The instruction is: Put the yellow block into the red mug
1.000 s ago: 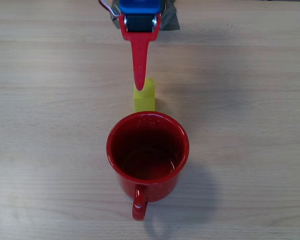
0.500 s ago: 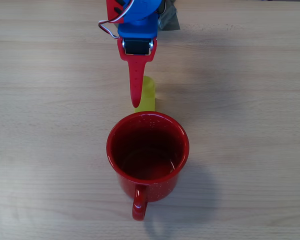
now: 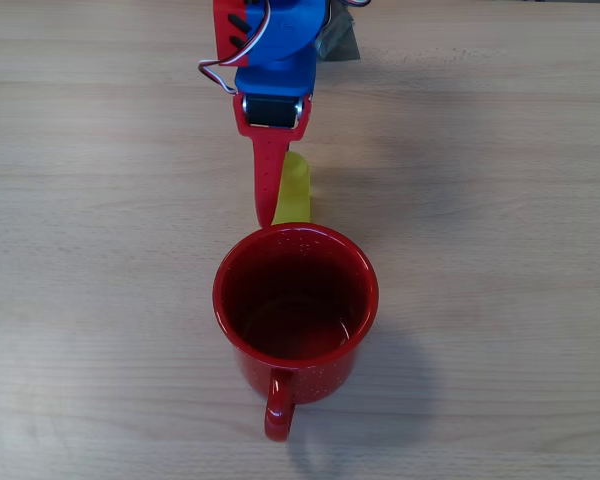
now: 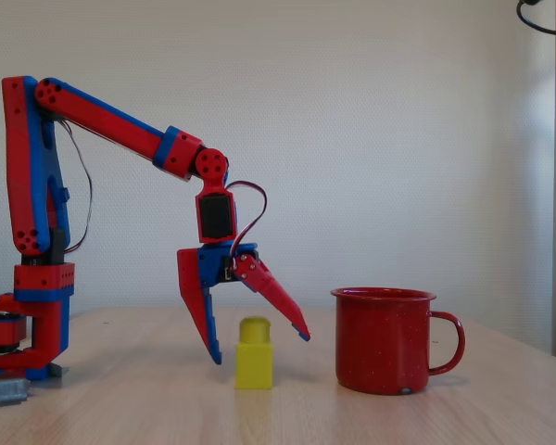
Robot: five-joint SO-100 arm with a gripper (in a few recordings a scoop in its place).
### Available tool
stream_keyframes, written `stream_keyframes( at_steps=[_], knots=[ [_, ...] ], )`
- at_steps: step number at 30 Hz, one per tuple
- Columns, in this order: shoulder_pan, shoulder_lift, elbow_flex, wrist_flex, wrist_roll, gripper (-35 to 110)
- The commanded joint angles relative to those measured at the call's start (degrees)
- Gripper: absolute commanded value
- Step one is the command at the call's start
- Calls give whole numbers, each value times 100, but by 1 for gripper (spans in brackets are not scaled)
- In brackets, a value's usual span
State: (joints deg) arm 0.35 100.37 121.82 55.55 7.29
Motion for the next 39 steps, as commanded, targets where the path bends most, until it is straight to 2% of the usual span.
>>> stream_keyframes(
  at_steps=[1, 21, 24, 27, 28, 36, 39],
  knots=[
    [-141, 255, 62, -114, 211, 42],
    [-448, 229, 343, -571, 387, 37],
    [-413, 176, 343, -686, 325, 29],
    [-360, 123, 334, -773, 299, 5],
    [-352, 114, 334, -791, 299, 1],
    [-237, 105, 308, -861, 202, 0],
    [-202, 185, 167, -562, 62, 0]
  ],
)
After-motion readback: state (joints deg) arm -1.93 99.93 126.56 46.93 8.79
